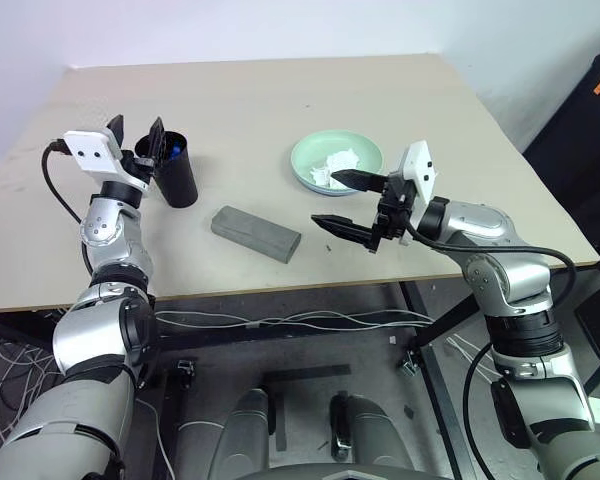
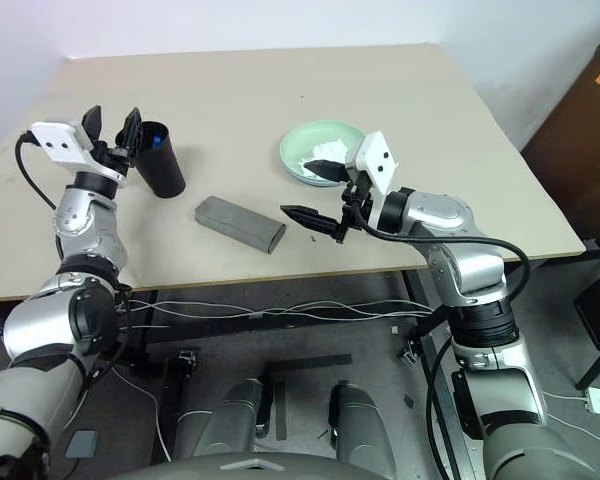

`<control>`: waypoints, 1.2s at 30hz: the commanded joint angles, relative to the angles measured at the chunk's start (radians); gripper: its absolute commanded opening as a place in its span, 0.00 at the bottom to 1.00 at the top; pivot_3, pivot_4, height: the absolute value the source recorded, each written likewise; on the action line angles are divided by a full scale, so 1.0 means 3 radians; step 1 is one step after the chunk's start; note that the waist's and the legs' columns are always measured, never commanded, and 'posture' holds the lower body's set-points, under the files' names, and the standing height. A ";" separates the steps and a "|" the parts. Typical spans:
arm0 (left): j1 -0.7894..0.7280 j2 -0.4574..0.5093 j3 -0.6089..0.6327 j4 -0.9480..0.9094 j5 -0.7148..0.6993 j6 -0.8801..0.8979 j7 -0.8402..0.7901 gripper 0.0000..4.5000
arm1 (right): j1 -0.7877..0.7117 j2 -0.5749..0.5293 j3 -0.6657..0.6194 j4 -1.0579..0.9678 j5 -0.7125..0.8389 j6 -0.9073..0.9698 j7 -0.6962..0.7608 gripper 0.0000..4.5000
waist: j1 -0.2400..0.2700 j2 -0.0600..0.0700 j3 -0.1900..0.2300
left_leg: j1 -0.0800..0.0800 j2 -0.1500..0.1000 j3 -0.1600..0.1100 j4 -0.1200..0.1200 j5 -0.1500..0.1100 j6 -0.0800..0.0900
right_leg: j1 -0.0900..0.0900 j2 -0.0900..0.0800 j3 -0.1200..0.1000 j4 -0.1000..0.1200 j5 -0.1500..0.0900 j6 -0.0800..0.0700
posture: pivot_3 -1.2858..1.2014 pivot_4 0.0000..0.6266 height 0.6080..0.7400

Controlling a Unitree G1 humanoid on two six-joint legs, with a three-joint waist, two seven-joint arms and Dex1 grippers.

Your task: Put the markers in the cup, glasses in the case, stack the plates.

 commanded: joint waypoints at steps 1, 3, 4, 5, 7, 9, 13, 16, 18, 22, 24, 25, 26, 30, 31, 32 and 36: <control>-0.0035 0.0010 0.0029 -0.0085 -0.0028 -0.0082 -0.0031 0.79 | -0.0011 -0.0020 -0.0030 -0.0144 0.0026 -0.0032 0.0004 1.00 | 0.0001 0.0000 0.0000 | 0.0000 0.0000 0.0000 0.0000 0.0000 0.0000 | 0.0000 0.0000 0.0000 0.0000 0.0000 0.0000 | 0.52 0.24 1.00; -0.0039 0.0008 0.0031 -0.0108 -0.0038 -0.0084 -0.0053 0.79 | -0.0024 -0.0012 -0.0032 -0.0129 0.0030 -0.0040 0.0008 1.00 | -0.0001 0.0000 0.0000 | 0.0000 0.0000 0.0000 0.0001 0.0000 0.0000 | 0.0000 0.0000 0.0000 0.0000 0.0000 0.0000 | 0.52 0.24 1.00; -0.0039 0.0007 0.0034 -0.0122 -0.0049 -0.0074 -0.0072 0.79 | -0.0032 -0.0006 -0.0035 -0.0119 0.0032 -0.0045 0.0009 1.00 | -0.0001 0.0000 0.0000 | 0.0000 0.0000 0.0000 0.0001 0.0000 0.0000 | 0.0000 0.0000 0.0000 0.0000 0.0000 0.0000 | 0.52 0.24 1.00; -0.0041 0.0007 0.0044 -0.0142 -0.0073 -0.0040 -0.0103 0.79 | -0.0041 -0.0002 -0.0037 -0.0104 0.0030 -0.0053 0.0008 1.00 | -0.0001 0.0000 0.0000 | 0.0000 0.0000 0.0000 0.0001 0.0000 0.0000 | 0.0000 0.0000 0.0000 0.0000 0.0000 0.0000 | 0.52 0.24 1.00; -0.0028 0.0018 0.0046 -0.0211 -0.0117 0.0022 -0.0215 0.79 | -0.0042 0.0004 -0.0039 -0.0089 0.0024 -0.0066 0.0004 1.00 | -0.0002 0.0000 0.0000 | 0.0000 0.0000 0.0000 0.0001 0.0000 0.0000 | 0.0000 0.0001 0.0000 0.0001 0.0001 0.0000 | 0.52 0.24 1.00; 0.0009 0.0042 0.0033 -0.0342 -0.0180 0.0100 -0.0388 0.79 | -0.0033 0.0007 -0.0062 -0.0088 0.0044 -0.0058 -0.0003 1.00 | -0.0003 0.0000 0.0000 | 0.0000 0.0001 0.0000 0.0001 0.0000 0.0000 | 0.0000 0.0001 0.0000 0.0001 0.0001 0.0000 | 0.52 0.24 1.00; 0.0234 0.0143 0.0061 -0.0954 -0.0482 0.0492 -0.0868 0.79 | 0.0007 -0.0021 -0.0123 -0.0078 0.0070 -0.0042 -0.0020 1.00 | -0.0010 0.0000 0.0000 | 0.0000 0.0002 0.0000 0.0001 0.0000 0.0000 | 0.0000 0.0000 0.0000 0.0000 0.0001 -0.0001 | 0.52 0.24 1.00; 0.0665 0.0346 0.0015 -0.1733 -0.0688 0.1107 -0.1119 0.79 | 0.0078 -0.0053 -0.0190 -0.0074 0.0107 -0.0019 -0.0022 1.00 | -0.0033 0.0000 0.0000 | 0.0001 0.0006 0.0002 0.0000 0.0000 0.0000 | 0.0000 0.0002 0.0003 0.0000 0.0006 -0.0009 | 0.52 0.24 1.00; 0.0966 0.0483 -0.0004 -0.2227 -0.0847 0.1550 -0.1253 0.79 | 0.0131 -0.0078 -0.0220 -0.0072 0.0111 -0.0020 -0.0019 1.00 | -0.0057 0.0000 0.0000 | 0.0003 0.0010 0.0004 -0.0001 0.0000 0.0000 | 0.0000 0.0005 0.0006 0.0001 0.0008 -0.0013 | 0.52 0.24 1.00; 0.1689 0.0879 0.0090 -0.3058 -0.1208 0.2493 -0.1488 0.79 | 0.0287 -0.0174 -0.0330 -0.0070 0.0119 -0.0043 -0.0030 1.00 | -0.0086 0.0000 0.0000 | 0.0007 0.0017 0.0006 -0.0001 -0.0001 -0.0001 | 0.0001 0.0007 0.0007 0.0000 0.0004 -0.0030 | 0.52 0.24 1.00; 0.1978 0.1032 0.0113 -0.3252 -0.1290 0.2757 -0.1620 0.79 | 0.0326 -0.0187 -0.0368 -0.0091 0.0143 -0.0046 -0.0045 1.00 | -0.0082 0.0001 0.0000 | 0.0008 0.0028 0.0010 -0.0001 -0.0002 -0.0003 | 0.0001 0.0006 0.0007 -0.0002 0.0004 -0.0031 | 0.52 0.24 1.00; 0.2117 0.1085 0.0109 -0.3352 -0.1328 0.2866 -0.1696 0.79 | 0.0348 -0.0197 -0.0384 -0.0112 0.0159 -0.0047 -0.0045 1.00 | -0.0084 0.0001 0.0000 | 0.0008 0.0031 0.0014 -0.0001 -0.0003 -0.0005 | 0.0001 0.0006 0.0007 -0.0003 0.0002 -0.0029 | 0.52 0.24 1.00; 0.2251 0.1121 0.0108 -0.3429 -0.1360 0.2955 -0.1768 0.79 | 0.0375 -0.0207 -0.0397 -0.0141 0.0179 -0.0043 -0.0037 1.00 | -0.0083 0.0002 0.0000 | 0.0008 0.0037 0.0021 -0.0001 -0.0006 -0.0010 | -0.0001 0.0006 0.0006 -0.0007 0.0003 -0.0031 | 0.52 0.24 1.00; 0.2579 0.1145 -0.0026 -0.3451 -0.1171 0.2914 -0.1917 0.79 | 0.0429 -0.0214 -0.0387 -0.0170 0.0192 -0.0052 -0.0018 1.00 | -0.0078 0.0008 -0.0001 | 0.0006 0.0057 0.0025 -0.0008 -0.0008 -0.0012 | 0.0001 0.0005 -0.0001 -0.0038 0.0009 -0.0038 | 0.52 0.24 1.00; 0.2594 0.1137 -0.0049 -0.3421 -0.1125 0.2873 -0.1933 0.79 | 0.0429 -0.0211 -0.0373 -0.0168 0.0187 -0.0051 -0.0016 1.00 | -0.0077 0.0008 -0.0001 | 0.0000 0.0071 0.0032 -0.0014 -0.0008 -0.0012 | 0.0003 0.0007 -0.0013 -0.0060 0.0017 -0.0045 | 0.52 0.24 1.00; 0.2574 0.1085 -0.0068 -0.3379 -0.1098 0.2828 -0.1915 0.79 | 0.0436 -0.0207 -0.0364 -0.0158 0.0183 -0.0060 -0.0008 1.00 | -0.0077 0.0007 -0.0001 | -0.0005 0.0078 0.0039 -0.0012 -0.0008 -0.0012 | 0.0000 0.0004 -0.0023 -0.0068 0.0028 -0.0047 | 0.52 0.24 1.00; 0.2518 0.0921 -0.0177 -0.3311 -0.0981 0.2706 -0.1862 0.79 | 0.0442 -0.0179 -0.0345 -0.0159 0.0184 -0.0037 -0.0034 1.00 | -0.0072 0.0006 -0.0002 | -0.0006 0.0088 0.0075 -0.0011 -0.0007 -0.0011 | -0.0011 -0.0006 -0.0034 -0.0069 0.0039 -0.0041 | 0.52 0.24 1.00</control>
